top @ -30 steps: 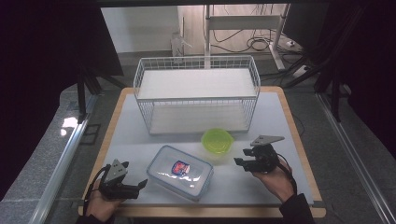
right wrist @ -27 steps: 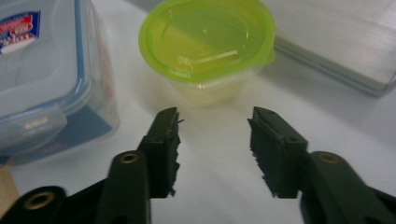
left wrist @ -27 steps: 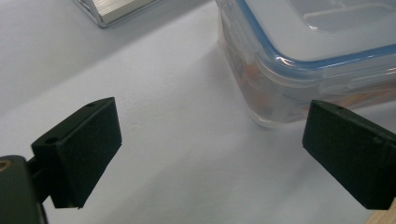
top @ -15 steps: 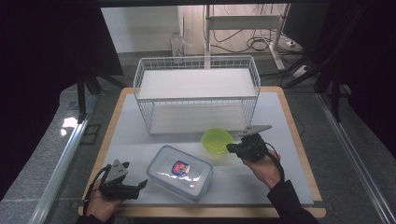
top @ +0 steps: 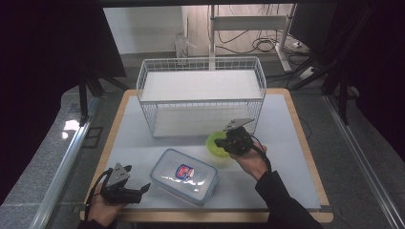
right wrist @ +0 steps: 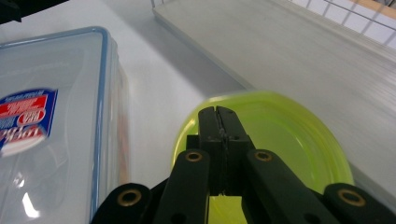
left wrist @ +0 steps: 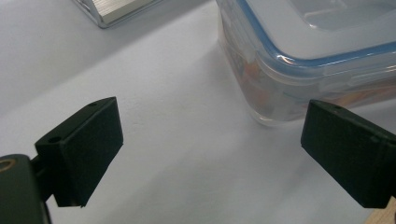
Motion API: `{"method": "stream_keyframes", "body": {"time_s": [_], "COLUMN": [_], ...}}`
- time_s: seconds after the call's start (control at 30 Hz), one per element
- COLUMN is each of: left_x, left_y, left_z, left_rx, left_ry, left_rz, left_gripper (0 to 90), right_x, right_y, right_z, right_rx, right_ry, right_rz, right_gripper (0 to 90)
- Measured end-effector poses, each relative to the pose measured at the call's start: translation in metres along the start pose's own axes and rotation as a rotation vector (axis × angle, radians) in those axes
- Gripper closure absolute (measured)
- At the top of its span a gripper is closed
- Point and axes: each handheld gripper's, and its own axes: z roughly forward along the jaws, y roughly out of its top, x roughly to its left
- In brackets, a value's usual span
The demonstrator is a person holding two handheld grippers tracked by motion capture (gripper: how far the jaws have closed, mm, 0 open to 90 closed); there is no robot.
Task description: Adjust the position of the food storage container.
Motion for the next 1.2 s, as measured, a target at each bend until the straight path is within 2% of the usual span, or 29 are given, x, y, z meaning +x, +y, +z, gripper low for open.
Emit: {"method": "stream_keyframes", "body": {"time_s": [0.03,0.23,0.57,0.77,0.87,1.03,1.2], "left_x": [0.0,0.001,0.0,-0.001,0.0,-0.001,-0.001], "left_y": [0.0,0.0,0.0,0.0,0.0,0.0,0.0], "left_z": [0.0,0.0,0.0,0.001,0.001,0.001,0.001], "left_rx": [-0.001,0.0,0.002,0.009,0.008,0.009,0.012], "left_ry": [0.0,-0.002,-0.004,-0.003,-0.004,-0.005,-0.004], "left_rz": [-0.002,-0.001,0.004,0.01,0.01,0.01,0.014], "left_gripper": [5.6,5.6,5.8,5.8,5.8,5.8,5.8], "right_x": [0.001,0.006,0.005,0.003,0.004,0.002,0.0], "right_y": [0.005,0.018,0.025,0.022,0.02,0.015,0.005], "right_z": [0.009,0.033,0.058,0.059,0.055,0.049,0.037], "right_rx": [0.007,0.022,0.055,0.066,0.081,0.077,0.082], "right_ry": [0.002,-0.002,-0.005,-0.011,-0.015,-0.01,-0.018], "right_rz": [-0.01,-0.038,-0.035,-0.041,-0.036,-0.029,-0.016], "right_gripper": [90.0,89.9,89.9,90.0,90.0,90.0,90.0]}}
